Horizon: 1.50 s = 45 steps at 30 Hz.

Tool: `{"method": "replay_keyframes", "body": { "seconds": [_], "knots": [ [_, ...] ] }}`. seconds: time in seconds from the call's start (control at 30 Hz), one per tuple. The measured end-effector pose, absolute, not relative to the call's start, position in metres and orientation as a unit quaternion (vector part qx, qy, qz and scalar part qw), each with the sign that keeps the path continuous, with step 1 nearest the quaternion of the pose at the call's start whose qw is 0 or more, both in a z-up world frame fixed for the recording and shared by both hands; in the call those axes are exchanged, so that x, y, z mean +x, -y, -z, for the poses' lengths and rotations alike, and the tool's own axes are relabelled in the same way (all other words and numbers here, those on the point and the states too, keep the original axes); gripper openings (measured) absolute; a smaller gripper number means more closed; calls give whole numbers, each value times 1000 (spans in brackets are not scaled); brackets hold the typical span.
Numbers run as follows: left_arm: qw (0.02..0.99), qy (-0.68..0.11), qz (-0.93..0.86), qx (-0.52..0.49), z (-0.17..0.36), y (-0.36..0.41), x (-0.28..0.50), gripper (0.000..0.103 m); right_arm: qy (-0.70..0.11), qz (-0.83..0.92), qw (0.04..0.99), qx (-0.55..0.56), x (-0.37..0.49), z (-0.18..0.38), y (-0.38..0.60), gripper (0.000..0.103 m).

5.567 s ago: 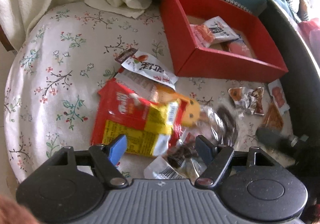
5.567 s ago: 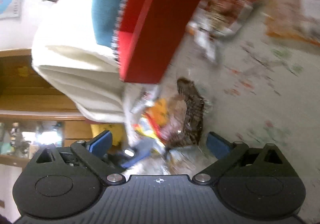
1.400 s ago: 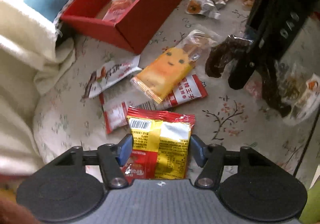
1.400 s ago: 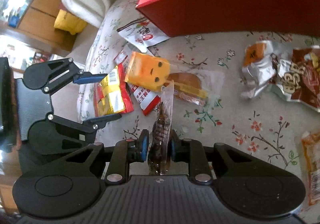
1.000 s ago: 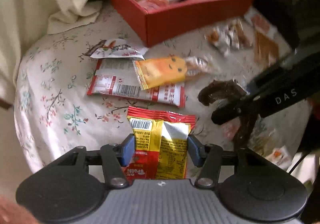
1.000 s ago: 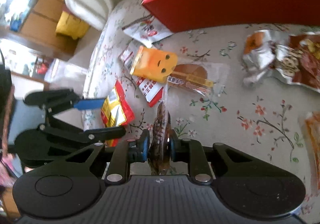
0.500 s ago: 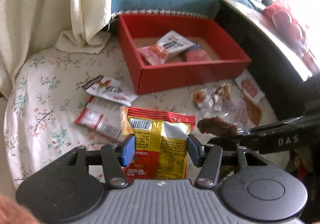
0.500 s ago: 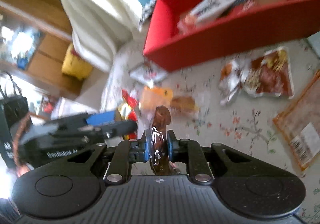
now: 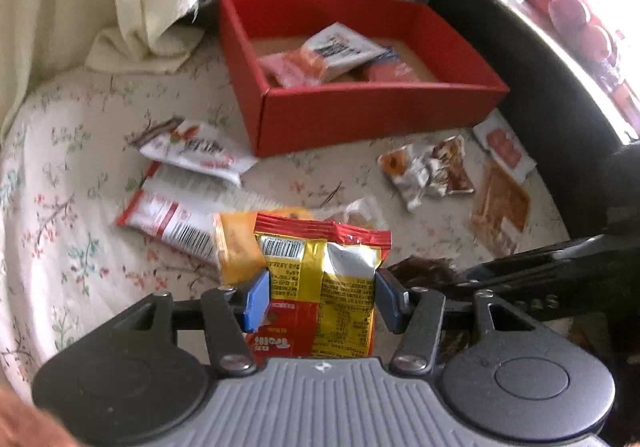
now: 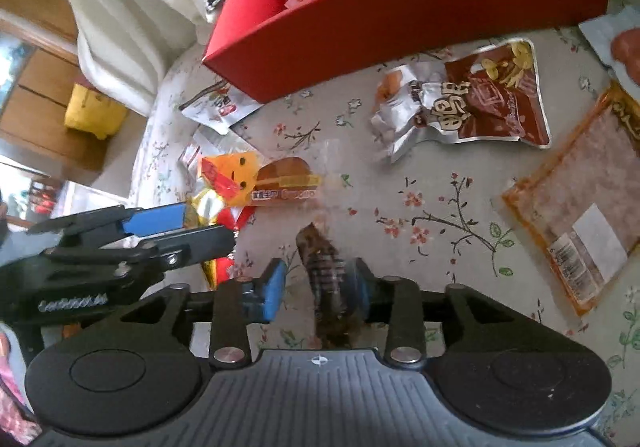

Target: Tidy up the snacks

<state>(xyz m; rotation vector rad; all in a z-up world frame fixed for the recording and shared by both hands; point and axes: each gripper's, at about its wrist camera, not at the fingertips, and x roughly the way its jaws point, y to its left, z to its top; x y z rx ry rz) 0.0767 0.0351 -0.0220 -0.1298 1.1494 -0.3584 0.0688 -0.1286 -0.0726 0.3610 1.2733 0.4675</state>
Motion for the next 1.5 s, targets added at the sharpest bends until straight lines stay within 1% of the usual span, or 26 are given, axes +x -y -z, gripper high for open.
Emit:
{"method": "replay_keyframes", "body": {
  "seconds": [0.03, 0.07, 0.1, 0.13, 0.17, 0.23, 0.27, 0.3, 0.37, 0.47, 0.5, 0.6, 0.63, 0.9, 1.0, 1.03, 1.07, 1.13, 1.17, 1.2, 1.23, 1.33, 1.37, 1.43, 1.47, 1.5],
  "knots": [
    [820, -543, 169, -66, 23, -38, 77, 48, -584, -218, 766, 156, 64, 71, 123, 76],
    [819, -544, 169, -70, 24, -39, 77, 48, -581, -225, 769, 142, 58, 71, 116, 87],
    [818, -544, 170, -73, 23, -40, 77, 48, -583, -226, 770, 128, 53, 71, 109, 91],
    [817, -544, 174, -79, 23, -42, 78, 48, -578, -226, 777, 106, 48, 72, 101, 90],
    [816, -545, 176, -84, 22, -42, 78, 48, -572, -224, 784, 86, 44, 71, 95, 87],
    [814, -547, 175, -84, 23, -41, 79, 48, -569, -211, 793, 57, 42, 69, 94, 70],
    [813, -549, 176, -82, 23, -41, 79, 48, -569, -200, 796, 51, 42, 68, 96, 53],
    [813, -549, 177, -81, 24, -40, 78, 48, -574, -191, 794, 61, 43, 67, 102, 44],
    [812, -550, 179, -81, 24, -42, 78, 48, -591, -193, 777, 101, 44, 68, 116, 37],
    [811, -549, 177, -90, 22, -45, 79, 48, -598, -200, 765, 132, 41, 70, 122, 32],
    [810, -551, 176, -94, 22, -46, 79, 48, -597, -202, 759, 162, 42, 71, 126, 26],
    [804, -556, 180, -114, 23, -49, 82, 48, -583, -211, 736, 270, 41, 80, 143, 24],
    [803, -555, 182, -119, 23, -50, 81, 48, -581, -210, 734, 280, 40, 81, 144, 24],
    [810, -538, 178, -151, 13, -63, 83, 47, -560, -226, 725, 330, 43, 83, 145, 22],
    [809, -543, 169, -146, 16, -64, 85, 47, -571, -217, 740, 281, 44, 79, 139, 25],
    [806, -549, 169, -140, 19, -63, 84, 47, -574, -221, 737, 280, 46, 81, 136, 26],
    [803, -557, 170, -131, 22, -61, 83, 47, -582, -218, 739, 260, 46, 81, 131, 31],
    [801, -568, 161, -99, 27, -58, 75, 47, -593, -196, 763, 167, 42, 76, 115, 49],
    [803, -570, 155, -81, 29, -56, 70, 48, -597, -192, 768, 126, 38, 74, 108, 61],
    [803, -572, 149, -68, 31, -56, 66, 49, -597, -204, 768, 111, 35, 72, 102, 82],
    [802, -576, 145, -62, 34, -56, 64, 50, -600, -208, 765, 102, 33, 72, 96, 89],
    [799, -584, 132, -47, 43, -50, 63, 50, -596, -202, 776, 41, 29, 75, 76, 101],
    [804, -579, 131, -34, 41, -45, 63, 50, -600, -200, 774, 29, 29, 77, 68, 103],
    [808, -575, 129, -11, 43, -36, 64, 54, -600, -178, 780, -31, 24, 81, 45, 103],
    [807, -575, 130, -5, 44, -32, 65, 59, -602, -175, 774, -84, 21, 84, 30, 103],
    [808, -574, 131, 2, 44, -29, 65, 61, -601, -171, 767, -145, 17, 89, 14, 103]
  ]
}}
